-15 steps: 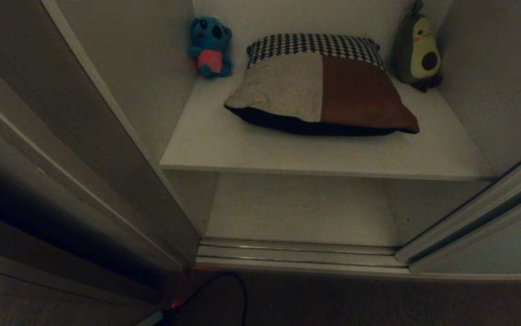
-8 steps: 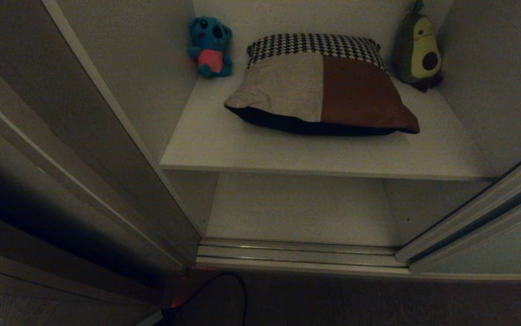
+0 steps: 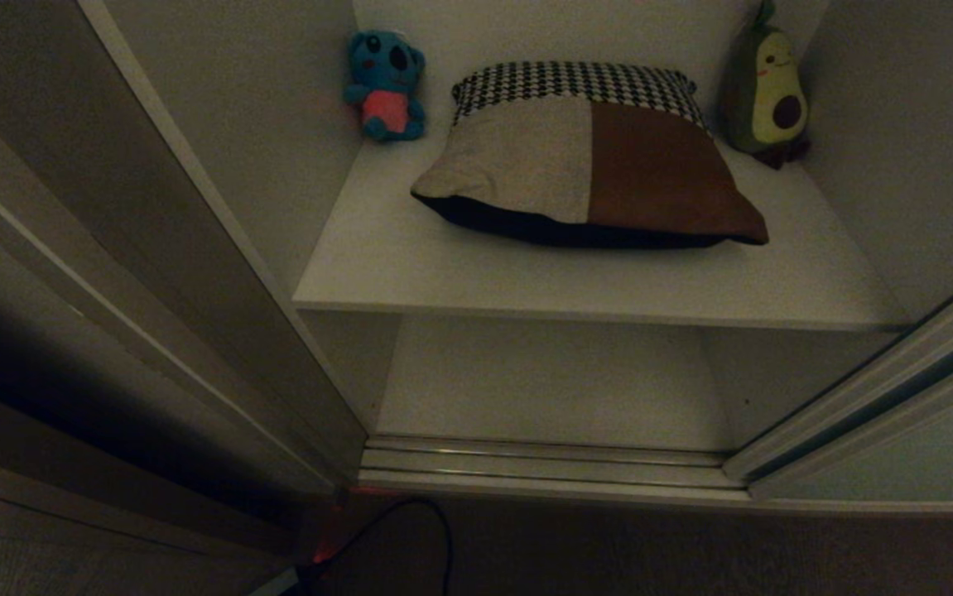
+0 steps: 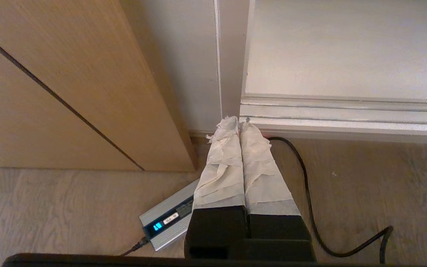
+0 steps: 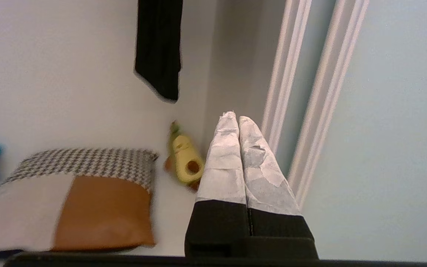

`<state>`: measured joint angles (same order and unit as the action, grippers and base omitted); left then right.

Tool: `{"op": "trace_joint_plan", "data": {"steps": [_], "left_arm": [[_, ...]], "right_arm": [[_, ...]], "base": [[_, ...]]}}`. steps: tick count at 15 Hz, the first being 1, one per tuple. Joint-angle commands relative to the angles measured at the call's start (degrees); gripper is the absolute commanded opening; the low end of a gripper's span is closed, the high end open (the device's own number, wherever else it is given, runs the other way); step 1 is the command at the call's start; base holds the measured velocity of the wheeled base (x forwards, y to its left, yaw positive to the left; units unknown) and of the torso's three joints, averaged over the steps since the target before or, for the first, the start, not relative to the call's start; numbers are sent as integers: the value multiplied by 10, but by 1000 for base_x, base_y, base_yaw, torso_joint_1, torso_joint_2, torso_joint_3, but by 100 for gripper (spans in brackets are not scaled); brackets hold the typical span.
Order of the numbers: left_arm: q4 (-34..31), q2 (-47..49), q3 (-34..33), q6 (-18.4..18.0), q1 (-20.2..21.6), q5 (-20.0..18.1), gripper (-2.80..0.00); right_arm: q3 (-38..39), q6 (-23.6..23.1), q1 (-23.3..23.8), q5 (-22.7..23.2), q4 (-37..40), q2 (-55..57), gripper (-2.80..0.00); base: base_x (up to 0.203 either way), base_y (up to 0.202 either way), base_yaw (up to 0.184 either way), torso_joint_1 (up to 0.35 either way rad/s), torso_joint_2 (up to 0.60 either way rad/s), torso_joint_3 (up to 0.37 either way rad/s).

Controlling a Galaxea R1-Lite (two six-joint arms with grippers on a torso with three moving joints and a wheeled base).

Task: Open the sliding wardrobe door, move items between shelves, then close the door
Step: Close the door

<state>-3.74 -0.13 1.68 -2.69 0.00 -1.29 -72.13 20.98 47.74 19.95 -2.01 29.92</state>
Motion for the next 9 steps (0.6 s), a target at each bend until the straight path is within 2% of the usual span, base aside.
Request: {"op": "trace_joint_plan", "data": {"steps": [1, 3, 5, 6, 8, 9], "left_arm": [[0, 2, 1, 0, 0, 0, -280], [0, 2, 0, 0, 0, 0, -280], [0, 2, 0, 0, 0, 0, -280], [0, 2, 0, 0, 0, 0, -280], [0, 2, 1, 0, 0, 0, -280], [0, 2, 0, 0, 0, 0, -280]], "right_arm": [[-8, -9, -18, 3, 7, 5, -280], [-4, -38, -91, 20, 25, -12, -280], [7, -58, -162, 76, 66, -25, -280], [15, -67, -178, 95, 85, -30, -280], [58, -104, -256, 83, 104, -32, -280], [109, -136, -291, 59, 112, -33, -280]], "base": [[0, 0, 0, 0, 0, 0], [0, 0, 0, 0, 0, 0], [0, 0, 0, 0, 0, 0], [0, 0, 0, 0, 0, 0], [0, 0, 0, 0, 0, 0], [0, 0, 0, 0, 0, 0]]}}
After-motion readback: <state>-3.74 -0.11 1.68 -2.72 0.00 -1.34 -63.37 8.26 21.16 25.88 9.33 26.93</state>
